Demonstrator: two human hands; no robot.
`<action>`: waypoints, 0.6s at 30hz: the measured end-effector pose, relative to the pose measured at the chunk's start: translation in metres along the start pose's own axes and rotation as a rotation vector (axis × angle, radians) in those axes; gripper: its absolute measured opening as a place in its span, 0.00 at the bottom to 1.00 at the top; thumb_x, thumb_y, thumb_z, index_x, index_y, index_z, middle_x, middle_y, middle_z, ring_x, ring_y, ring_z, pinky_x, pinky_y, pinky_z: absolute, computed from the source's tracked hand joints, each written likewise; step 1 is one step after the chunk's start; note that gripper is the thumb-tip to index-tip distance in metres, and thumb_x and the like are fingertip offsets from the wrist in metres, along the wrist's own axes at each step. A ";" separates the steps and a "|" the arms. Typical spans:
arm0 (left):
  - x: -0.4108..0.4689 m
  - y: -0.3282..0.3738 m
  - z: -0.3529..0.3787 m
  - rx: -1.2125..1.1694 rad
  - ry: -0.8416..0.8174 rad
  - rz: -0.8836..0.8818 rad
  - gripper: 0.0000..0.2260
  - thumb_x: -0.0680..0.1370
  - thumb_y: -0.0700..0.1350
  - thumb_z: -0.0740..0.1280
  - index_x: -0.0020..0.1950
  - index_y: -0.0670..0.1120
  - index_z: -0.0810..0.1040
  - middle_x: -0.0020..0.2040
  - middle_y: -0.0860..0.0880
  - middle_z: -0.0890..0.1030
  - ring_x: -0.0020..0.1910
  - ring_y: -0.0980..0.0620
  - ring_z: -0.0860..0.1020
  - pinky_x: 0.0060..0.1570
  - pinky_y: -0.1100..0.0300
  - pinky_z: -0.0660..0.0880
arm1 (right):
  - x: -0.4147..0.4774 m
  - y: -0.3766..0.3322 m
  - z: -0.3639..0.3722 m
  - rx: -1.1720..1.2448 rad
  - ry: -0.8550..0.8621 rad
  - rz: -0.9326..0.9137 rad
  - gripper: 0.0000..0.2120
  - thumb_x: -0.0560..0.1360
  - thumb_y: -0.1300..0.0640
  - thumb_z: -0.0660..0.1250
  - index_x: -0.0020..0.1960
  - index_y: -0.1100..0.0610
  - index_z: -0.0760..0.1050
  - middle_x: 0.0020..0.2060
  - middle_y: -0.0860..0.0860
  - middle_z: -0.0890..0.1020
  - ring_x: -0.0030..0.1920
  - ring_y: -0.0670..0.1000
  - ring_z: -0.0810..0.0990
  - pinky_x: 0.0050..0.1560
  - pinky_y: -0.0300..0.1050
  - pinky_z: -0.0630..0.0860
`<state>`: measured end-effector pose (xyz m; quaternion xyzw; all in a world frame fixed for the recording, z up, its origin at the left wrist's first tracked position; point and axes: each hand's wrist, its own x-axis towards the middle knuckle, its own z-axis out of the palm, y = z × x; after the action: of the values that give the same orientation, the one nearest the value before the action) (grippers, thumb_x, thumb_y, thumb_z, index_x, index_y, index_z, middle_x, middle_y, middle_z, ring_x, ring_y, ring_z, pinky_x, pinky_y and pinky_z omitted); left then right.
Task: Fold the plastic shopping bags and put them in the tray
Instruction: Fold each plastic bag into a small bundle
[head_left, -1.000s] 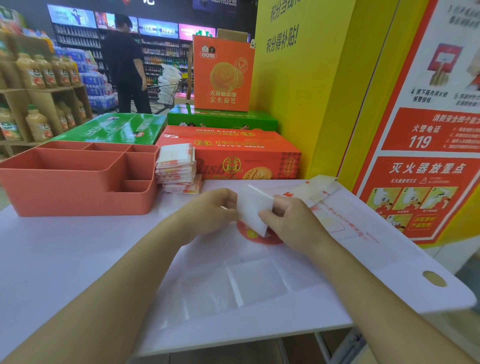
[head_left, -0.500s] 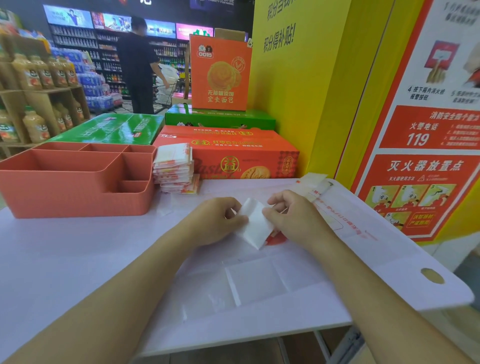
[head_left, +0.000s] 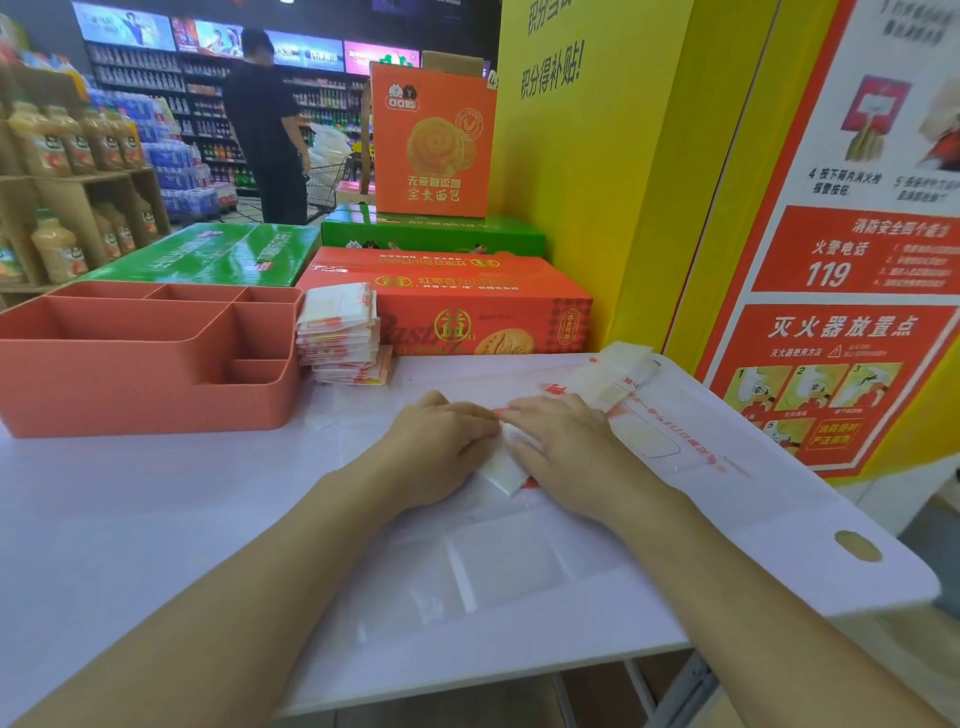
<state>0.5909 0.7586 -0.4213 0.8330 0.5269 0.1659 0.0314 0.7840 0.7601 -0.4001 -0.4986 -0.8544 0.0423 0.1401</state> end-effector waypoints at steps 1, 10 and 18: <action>-0.001 0.001 0.000 0.042 -0.034 -0.010 0.23 0.81 0.60 0.48 0.69 0.61 0.75 0.72 0.66 0.70 0.59 0.49 0.72 0.58 0.50 0.67 | 0.000 -0.003 0.001 -0.037 -0.079 -0.006 0.24 0.85 0.44 0.54 0.80 0.46 0.62 0.79 0.44 0.63 0.78 0.53 0.58 0.75 0.55 0.56; -0.004 0.006 -0.008 0.163 -0.256 -0.143 0.22 0.85 0.59 0.44 0.80 0.65 0.50 0.78 0.70 0.48 0.76 0.50 0.55 0.68 0.48 0.55 | -0.006 -0.007 0.011 -0.171 -0.353 0.068 0.35 0.83 0.36 0.40 0.83 0.54 0.38 0.81 0.47 0.36 0.80 0.50 0.33 0.80 0.59 0.37; -0.009 0.001 -0.012 0.064 -0.169 -0.109 0.18 0.85 0.57 0.50 0.74 0.64 0.65 0.76 0.70 0.59 0.75 0.51 0.57 0.67 0.47 0.55 | -0.010 -0.006 0.002 -0.142 0.024 -0.072 0.37 0.69 0.23 0.50 0.66 0.45 0.72 0.60 0.43 0.68 0.65 0.50 0.64 0.69 0.52 0.62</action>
<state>0.5847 0.7484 -0.4122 0.8147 0.5719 0.0762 0.0582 0.7828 0.7485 -0.4032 -0.4768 -0.8709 -0.0291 0.1160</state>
